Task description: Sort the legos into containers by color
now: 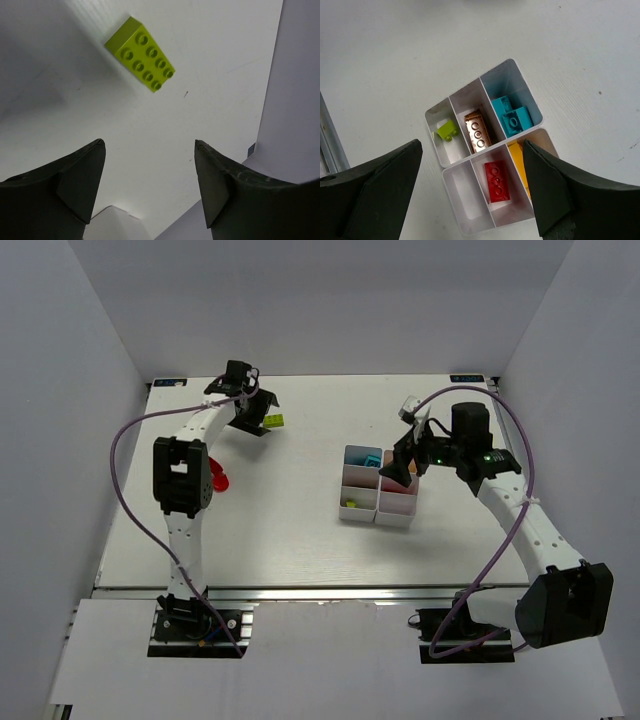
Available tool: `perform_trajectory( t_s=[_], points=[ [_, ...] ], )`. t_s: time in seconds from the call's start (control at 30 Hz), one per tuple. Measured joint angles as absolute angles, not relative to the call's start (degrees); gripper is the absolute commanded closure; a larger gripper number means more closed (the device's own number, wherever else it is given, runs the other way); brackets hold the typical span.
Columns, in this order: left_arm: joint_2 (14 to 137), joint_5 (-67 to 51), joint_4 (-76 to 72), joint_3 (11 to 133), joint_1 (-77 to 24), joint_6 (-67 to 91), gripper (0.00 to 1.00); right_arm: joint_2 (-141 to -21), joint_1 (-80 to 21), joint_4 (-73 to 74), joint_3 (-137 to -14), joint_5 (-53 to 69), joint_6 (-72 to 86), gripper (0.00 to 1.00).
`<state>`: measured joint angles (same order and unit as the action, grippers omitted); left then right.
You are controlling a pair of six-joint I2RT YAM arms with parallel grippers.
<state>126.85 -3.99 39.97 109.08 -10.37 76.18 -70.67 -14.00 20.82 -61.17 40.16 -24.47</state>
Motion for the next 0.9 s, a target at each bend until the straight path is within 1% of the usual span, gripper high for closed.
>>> perform_trajectory(
  t_s=[0.07, 0.13, 0.17, 0.27, 0.43, 0.57, 0.77, 0.9],
  points=[
    [130.3, -4.1, 39.8, 112.5, -10.3, 77.9, 0.16, -70.7, -14.0, 20.7, -60.9, 40.0, -24.4, 0.14],
    [133.1, -4.1, 39.2, 114.7, -10.3, 79.4, 0.15, -70.7, -14.0, 20.3, -60.9, 39.8, -24.4, 0.14],
    [134.2, -4.1, 38.7, 115.4, -10.3, 80.1, 0.11, -70.7, -14.0, 20.2, -60.9, 39.8, -24.4, 0.14],
    [136.4, -4.1, 37.7, 116.4, -10.2, 82.4, 0.08, -70.7, -14.0, 19.4, -60.9, 39.8, -24.4, 0.14],
    [138.9, -3.8, 37.5, 118.8, -9.8, 85.6, 0.08, -70.7, -14.0, 18.7, -59.5, 39.6, -24.4, 0.14],
    [139.8, -3.4, 39.5, 120.7, -9.4, 87.4, 0.11, -70.6, -14.0, 18.4, -58.7, 39.2, -24.4, 0.13],
    [144.2, -2.4, 44.4, 127.3, -8.8, 89.2, 0.18, -70.5, -14.0, 17.7, -58.6, 39.1, -24.3, 0.13],
    [145.4, -3.2, 45.9, 128.7, -8.2, 90.6, 0.21, -70.0, -14.0, 16.7, -57.8, 39.1, -24.0, 0.13]
  ],
)
